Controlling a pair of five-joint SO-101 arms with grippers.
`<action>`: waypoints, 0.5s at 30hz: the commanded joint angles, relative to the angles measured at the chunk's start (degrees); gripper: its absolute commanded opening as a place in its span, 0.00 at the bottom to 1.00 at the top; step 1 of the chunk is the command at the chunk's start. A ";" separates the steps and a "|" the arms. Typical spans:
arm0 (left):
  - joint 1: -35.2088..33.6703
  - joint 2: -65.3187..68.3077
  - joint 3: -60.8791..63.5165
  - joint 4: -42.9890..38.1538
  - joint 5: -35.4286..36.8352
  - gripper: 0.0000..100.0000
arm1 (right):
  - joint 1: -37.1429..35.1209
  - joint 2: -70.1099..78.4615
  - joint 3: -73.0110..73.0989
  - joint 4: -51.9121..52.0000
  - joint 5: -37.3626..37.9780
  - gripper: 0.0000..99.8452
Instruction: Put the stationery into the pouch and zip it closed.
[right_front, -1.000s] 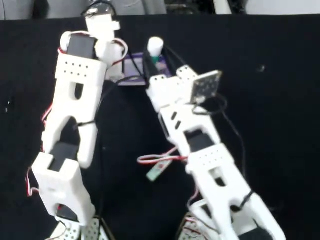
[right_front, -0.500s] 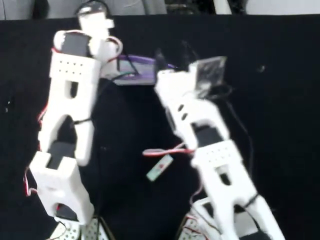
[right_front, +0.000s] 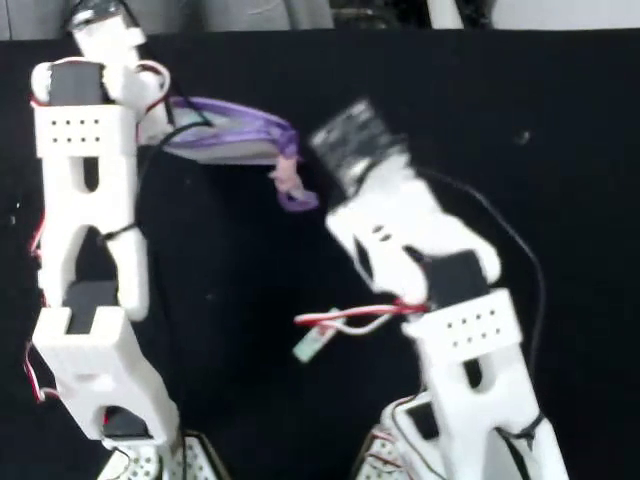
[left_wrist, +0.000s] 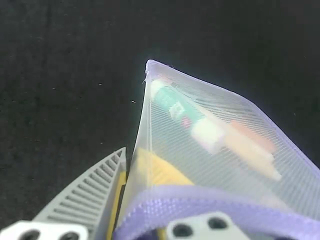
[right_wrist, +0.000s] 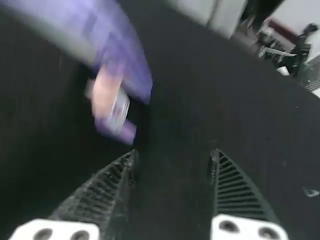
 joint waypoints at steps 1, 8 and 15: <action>-4.70 -0.18 -0.40 -1.05 -0.97 0.03 | -1.23 2.07 4.70 5.54 16.70 0.22; -5.58 -0.18 -0.22 -2.20 -2.20 0.03 | -3.16 5.23 15.87 5.54 31.47 0.22; -10.77 -0.09 0.13 -5.19 -2.90 0.03 | -13.19 8.13 24.48 0.62 31.82 0.22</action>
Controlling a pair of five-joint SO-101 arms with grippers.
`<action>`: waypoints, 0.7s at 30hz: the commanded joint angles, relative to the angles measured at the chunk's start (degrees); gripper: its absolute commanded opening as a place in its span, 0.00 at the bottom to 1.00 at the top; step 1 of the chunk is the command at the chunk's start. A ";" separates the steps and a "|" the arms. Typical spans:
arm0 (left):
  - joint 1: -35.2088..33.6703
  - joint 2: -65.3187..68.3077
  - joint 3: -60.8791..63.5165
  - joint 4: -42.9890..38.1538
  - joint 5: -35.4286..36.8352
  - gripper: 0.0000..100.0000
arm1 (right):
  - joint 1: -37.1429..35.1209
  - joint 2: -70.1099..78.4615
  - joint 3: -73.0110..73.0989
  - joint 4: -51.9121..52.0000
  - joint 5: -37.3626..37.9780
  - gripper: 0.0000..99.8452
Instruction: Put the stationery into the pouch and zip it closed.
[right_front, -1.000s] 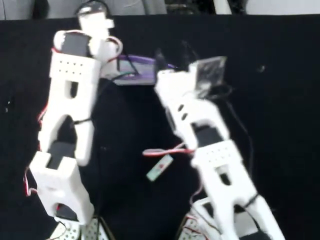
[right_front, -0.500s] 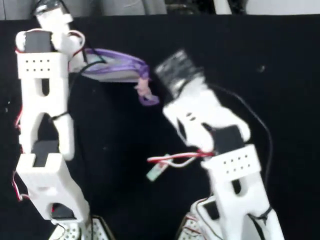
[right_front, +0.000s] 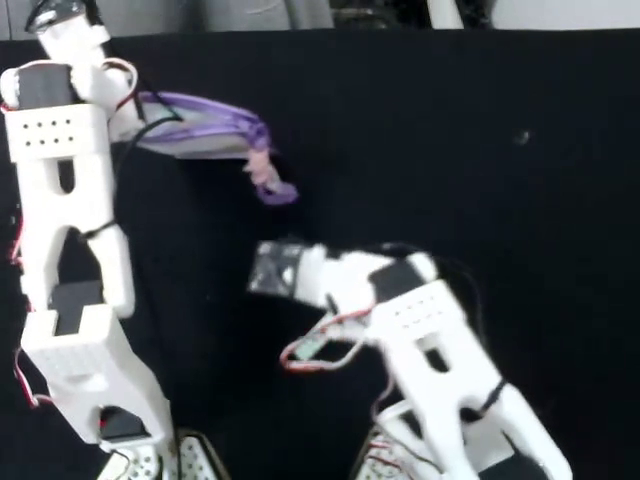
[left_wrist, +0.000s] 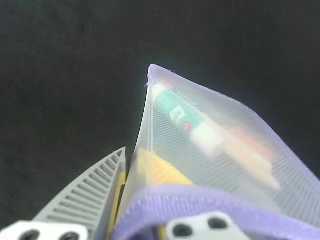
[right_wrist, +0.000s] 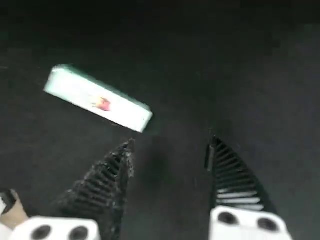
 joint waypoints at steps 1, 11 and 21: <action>-5.76 -0.09 -0.75 -1.76 -1.14 0.03 | -7.03 1.63 4.00 -5.89 0.88 0.22; -9.71 -0.09 -1.27 -3.25 -1.23 0.03 | -11.08 17.27 5.49 -17.05 1.14 0.22; -9.54 -0.09 -1.19 -3.25 -1.23 0.03 | -11.08 24.31 -3.38 -7.47 1.58 0.22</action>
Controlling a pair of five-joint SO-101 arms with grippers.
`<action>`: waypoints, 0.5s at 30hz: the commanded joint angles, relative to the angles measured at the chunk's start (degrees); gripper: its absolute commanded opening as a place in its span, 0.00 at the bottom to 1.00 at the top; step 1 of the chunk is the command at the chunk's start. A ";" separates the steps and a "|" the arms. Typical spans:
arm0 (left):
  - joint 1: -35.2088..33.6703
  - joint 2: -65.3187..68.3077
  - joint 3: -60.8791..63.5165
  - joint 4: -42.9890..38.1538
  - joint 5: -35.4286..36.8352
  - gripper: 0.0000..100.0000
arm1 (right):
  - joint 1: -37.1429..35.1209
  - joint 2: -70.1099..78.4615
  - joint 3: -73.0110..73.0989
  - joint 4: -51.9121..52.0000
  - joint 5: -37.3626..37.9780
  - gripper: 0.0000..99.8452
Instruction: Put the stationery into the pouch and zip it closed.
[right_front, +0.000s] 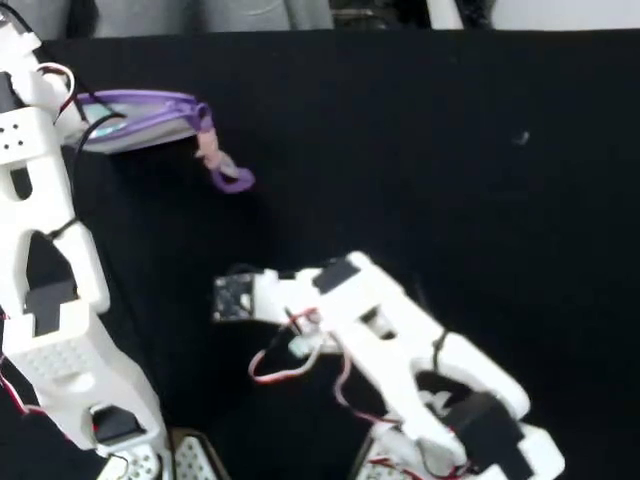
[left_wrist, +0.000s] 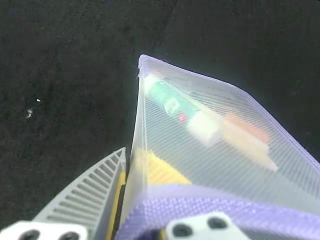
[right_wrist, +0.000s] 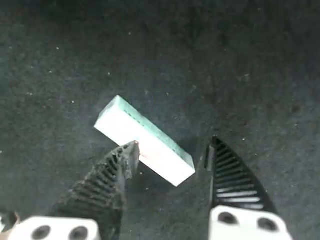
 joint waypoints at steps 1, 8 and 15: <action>-0.92 -0.44 -1.45 -0.79 -0.26 0.03 | -0.97 1.10 -1.45 4.22 1.93 0.22; -0.84 -0.44 -1.27 -0.79 -0.26 0.03 | -3.25 -4.88 -1.27 10.55 6.42 0.22; -0.22 -0.44 -0.92 -0.70 -0.26 0.03 | -3.25 -1.10 1.71 2.99 6.33 0.22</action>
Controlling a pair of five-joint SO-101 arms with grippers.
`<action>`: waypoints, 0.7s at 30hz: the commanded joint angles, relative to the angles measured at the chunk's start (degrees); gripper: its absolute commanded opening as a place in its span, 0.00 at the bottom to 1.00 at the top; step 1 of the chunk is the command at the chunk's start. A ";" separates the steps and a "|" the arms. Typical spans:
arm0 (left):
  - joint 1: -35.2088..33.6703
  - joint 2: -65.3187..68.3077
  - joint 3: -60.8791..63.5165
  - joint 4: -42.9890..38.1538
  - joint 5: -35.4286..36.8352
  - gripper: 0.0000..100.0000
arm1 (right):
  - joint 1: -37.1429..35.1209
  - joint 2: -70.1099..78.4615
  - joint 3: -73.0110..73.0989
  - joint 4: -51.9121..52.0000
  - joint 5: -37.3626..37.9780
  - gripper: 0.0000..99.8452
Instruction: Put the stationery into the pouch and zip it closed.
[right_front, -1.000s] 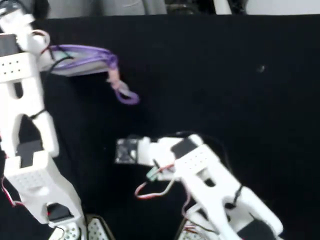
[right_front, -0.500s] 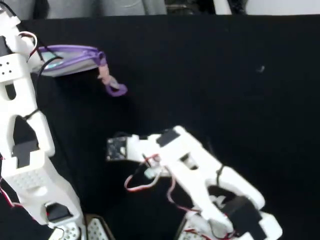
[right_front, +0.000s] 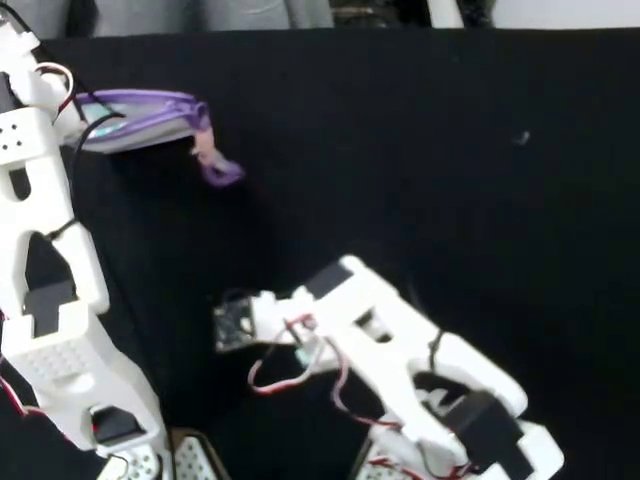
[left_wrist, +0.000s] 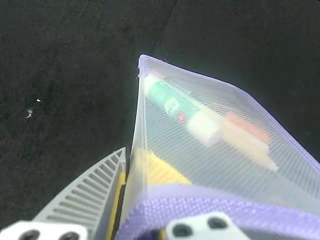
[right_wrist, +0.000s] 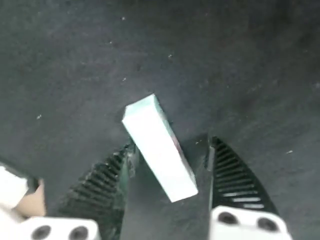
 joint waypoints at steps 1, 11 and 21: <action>-0.22 -0.44 -0.92 -0.70 -0.26 0.03 | -0.62 2.59 0.92 -4.66 0.70 0.22; 2.33 -0.44 -0.84 -0.18 -0.18 0.03 | 0.18 7.43 -4.79 -4.57 -3.08 0.03; 10.51 -1.14 -2.07 3.52 0.09 0.03 | 13.80 -11.91 -14.99 -1.23 -11.60 0.01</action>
